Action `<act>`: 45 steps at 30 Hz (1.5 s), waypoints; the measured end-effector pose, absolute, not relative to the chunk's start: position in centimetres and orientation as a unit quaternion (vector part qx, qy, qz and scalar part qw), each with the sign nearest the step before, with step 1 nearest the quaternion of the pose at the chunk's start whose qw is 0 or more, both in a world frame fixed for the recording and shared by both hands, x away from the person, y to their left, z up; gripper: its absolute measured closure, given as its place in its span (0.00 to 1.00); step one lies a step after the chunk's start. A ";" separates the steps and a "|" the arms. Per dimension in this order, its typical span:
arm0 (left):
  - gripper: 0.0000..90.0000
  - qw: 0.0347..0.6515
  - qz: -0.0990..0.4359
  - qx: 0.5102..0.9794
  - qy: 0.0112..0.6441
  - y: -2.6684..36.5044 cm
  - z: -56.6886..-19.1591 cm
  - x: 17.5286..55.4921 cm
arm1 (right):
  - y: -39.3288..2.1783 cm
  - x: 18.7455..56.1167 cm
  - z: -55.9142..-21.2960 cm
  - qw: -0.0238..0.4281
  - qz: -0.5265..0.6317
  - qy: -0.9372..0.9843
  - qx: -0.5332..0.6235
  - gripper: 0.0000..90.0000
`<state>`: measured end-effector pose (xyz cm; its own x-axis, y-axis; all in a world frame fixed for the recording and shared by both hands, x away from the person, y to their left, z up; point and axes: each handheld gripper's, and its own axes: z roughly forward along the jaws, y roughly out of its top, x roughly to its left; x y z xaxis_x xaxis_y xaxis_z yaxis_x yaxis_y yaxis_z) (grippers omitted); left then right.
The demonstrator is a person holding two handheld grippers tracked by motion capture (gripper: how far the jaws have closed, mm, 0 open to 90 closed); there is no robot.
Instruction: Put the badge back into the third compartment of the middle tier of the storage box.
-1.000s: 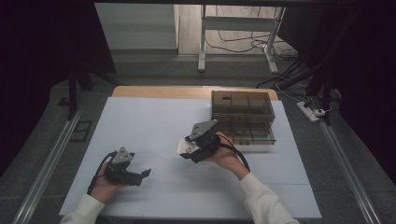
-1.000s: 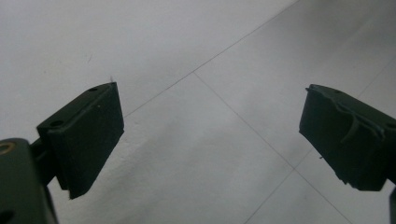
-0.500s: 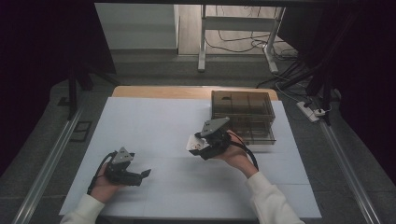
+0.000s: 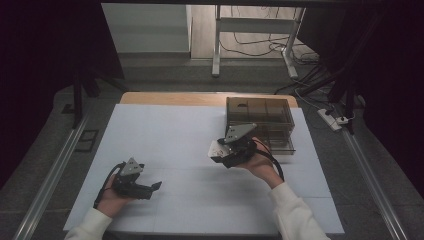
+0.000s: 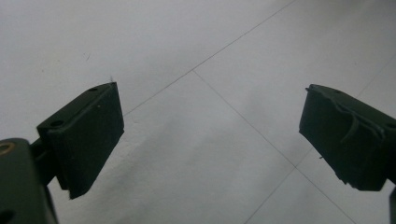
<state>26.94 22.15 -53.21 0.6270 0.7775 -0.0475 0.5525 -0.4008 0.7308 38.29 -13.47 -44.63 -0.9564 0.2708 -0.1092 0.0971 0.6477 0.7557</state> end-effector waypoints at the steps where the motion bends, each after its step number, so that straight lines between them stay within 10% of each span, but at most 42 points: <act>1: 0.07 0.369 0.152 0.823 0.405 22.2 -53.2 26.9 | -13.6 38.3 -44.6 0.107 0.406 0.901 0.105 0.37; 45: 0.07 0.367 0.153 0.823 0.405 22.1 -53.3 27.0 | -18.6 39.2 -43.6 0.149 0.409 0.887 0.153 0.37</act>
